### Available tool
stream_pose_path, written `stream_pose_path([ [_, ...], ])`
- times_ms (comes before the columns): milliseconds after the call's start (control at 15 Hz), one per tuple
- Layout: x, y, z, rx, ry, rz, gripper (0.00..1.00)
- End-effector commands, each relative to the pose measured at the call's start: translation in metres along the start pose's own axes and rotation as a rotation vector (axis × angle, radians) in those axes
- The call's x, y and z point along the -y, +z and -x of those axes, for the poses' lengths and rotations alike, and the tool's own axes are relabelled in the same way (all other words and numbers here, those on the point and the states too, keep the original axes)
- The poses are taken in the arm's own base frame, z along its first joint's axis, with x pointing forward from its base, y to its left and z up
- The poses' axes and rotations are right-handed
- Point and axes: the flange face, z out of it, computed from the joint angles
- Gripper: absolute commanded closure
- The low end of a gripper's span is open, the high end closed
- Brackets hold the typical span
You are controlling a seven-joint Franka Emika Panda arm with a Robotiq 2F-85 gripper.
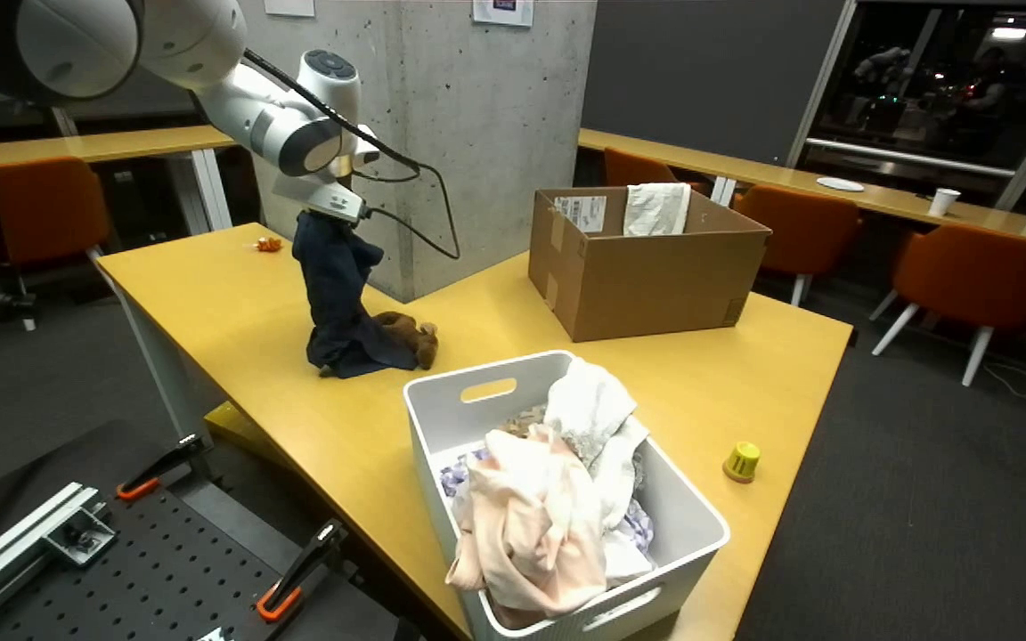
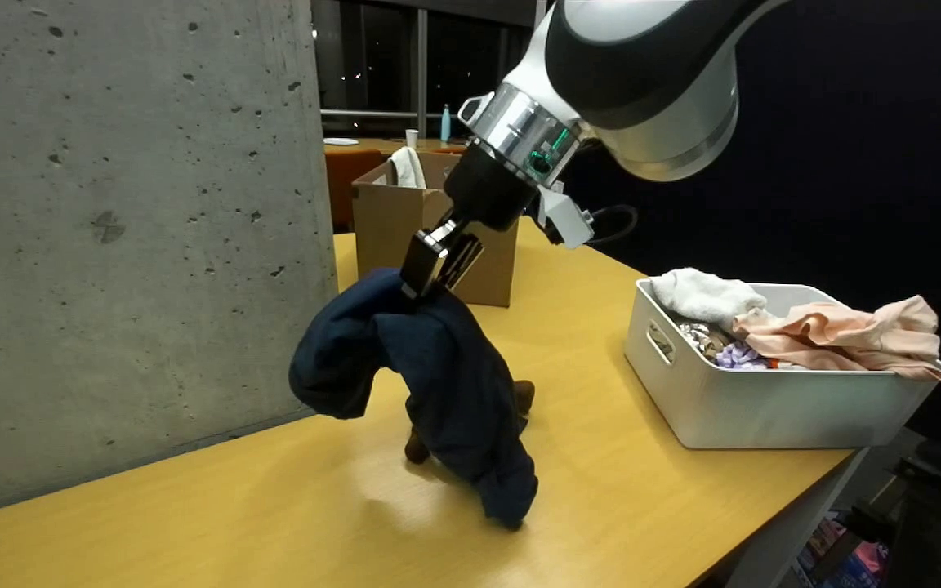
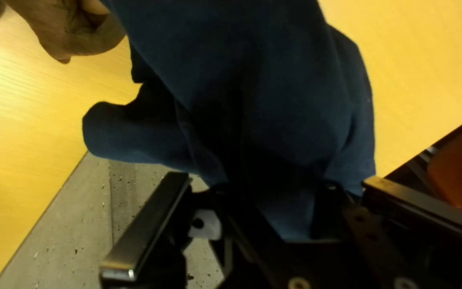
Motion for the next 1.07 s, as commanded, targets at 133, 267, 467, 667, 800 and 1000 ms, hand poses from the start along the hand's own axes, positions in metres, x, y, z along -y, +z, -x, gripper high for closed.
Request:
stream_pose_path([
  [133,-0.033,0.004,0.007,0.019,-0.012,0.04,0.96],
  [267,-0.056,0.007,0.01,0.03,-0.013,0.117,0.96],
  [467,-0.085,0.019,0.013,0.064,-0.038,0.217,0.96],
  [667,-0.099,0.043,0.013,0.099,-0.063,0.282,0.96],
  [800,-0.1,0.06,0.014,0.114,-0.072,0.3,0.96],
  [1000,-0.098,0.071,0.014,0.128,-0.077,0.32,0.5],
])
